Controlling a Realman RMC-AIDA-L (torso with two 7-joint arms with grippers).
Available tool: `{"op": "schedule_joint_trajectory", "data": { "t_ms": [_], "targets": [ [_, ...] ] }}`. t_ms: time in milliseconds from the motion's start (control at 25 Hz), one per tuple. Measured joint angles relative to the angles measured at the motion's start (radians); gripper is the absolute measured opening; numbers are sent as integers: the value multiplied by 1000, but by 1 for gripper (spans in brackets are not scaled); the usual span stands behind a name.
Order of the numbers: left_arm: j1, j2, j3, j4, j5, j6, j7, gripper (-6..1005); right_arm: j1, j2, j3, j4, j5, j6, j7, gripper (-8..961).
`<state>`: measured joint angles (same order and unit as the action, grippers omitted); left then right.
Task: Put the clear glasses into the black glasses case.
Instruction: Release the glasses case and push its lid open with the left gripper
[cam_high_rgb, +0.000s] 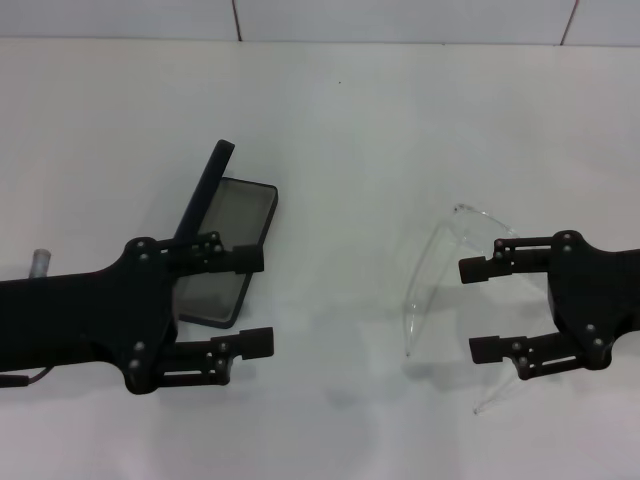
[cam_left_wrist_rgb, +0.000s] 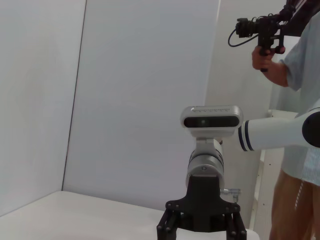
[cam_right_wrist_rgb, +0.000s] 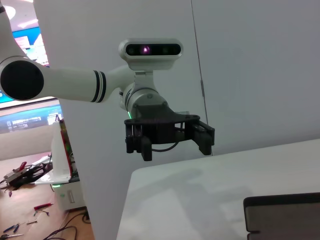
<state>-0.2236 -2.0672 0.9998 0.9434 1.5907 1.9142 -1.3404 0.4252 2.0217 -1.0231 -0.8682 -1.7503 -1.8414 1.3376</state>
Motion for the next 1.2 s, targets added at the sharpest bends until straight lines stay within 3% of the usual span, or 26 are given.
{"op": "schedule_joint_trajectory", "data": {
  "t_ms": [480,1000,1200],
  "targets": [
    [0,-10,-3,0,0,0,15,741,-7,0,-4,9,29,-6,-3,751],
    [-15,-19,-47,-5,-12,-3,-22,741,-12,0,2,114,120,-6,-85,751],
    [-111,-18,-100,86,4,-70,-384,740,-39,-5,10,142,172,-7,-109,751]
  ]
}}
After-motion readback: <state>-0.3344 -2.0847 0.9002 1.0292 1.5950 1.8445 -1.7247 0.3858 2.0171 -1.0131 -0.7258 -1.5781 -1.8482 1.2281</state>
